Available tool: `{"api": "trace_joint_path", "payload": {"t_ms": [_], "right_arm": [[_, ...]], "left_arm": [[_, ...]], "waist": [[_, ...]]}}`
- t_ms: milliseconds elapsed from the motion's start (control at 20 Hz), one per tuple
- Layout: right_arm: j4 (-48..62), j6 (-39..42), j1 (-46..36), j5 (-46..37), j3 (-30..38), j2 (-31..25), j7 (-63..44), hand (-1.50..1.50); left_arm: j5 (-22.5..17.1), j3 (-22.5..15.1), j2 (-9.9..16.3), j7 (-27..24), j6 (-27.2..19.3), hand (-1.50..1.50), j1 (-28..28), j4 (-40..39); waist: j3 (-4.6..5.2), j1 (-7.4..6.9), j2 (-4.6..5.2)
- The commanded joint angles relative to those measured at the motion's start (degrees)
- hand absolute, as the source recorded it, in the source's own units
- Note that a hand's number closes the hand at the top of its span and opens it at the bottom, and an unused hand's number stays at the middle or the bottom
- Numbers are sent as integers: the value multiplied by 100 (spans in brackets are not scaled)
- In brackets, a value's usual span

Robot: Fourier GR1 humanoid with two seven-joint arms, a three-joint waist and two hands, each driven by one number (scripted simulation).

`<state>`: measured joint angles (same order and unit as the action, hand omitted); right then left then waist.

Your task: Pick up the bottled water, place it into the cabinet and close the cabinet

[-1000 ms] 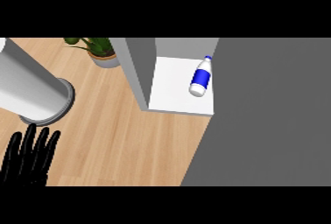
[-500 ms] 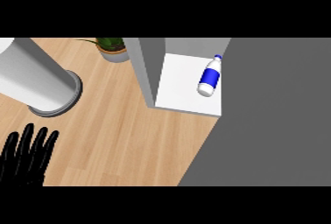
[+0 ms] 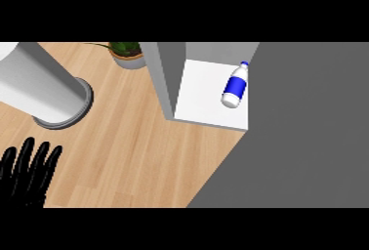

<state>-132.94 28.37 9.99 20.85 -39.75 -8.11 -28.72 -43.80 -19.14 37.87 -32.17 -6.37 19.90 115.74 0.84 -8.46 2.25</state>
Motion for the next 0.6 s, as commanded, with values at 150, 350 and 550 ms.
{"api": "trace_joint_path", "payload": {"t_ms": [150,350,550], "right_arm": [[518,-1495,-46,-247,901,773,253,150],[747,-1737,-148,-201,1091,778,413,150],[1088,-2121,-639,-37,1557,781,510,150]], "left_arm": [[-46,145,-21,-109,-19,-150,160,-28],[-100,130,5,-50,46,-150,165,-26],[-113,95,-1,-59,142,-150,153,-48]], "waist": [[-26,259,-27],[-28,258,16],[-28,128,36]]}}
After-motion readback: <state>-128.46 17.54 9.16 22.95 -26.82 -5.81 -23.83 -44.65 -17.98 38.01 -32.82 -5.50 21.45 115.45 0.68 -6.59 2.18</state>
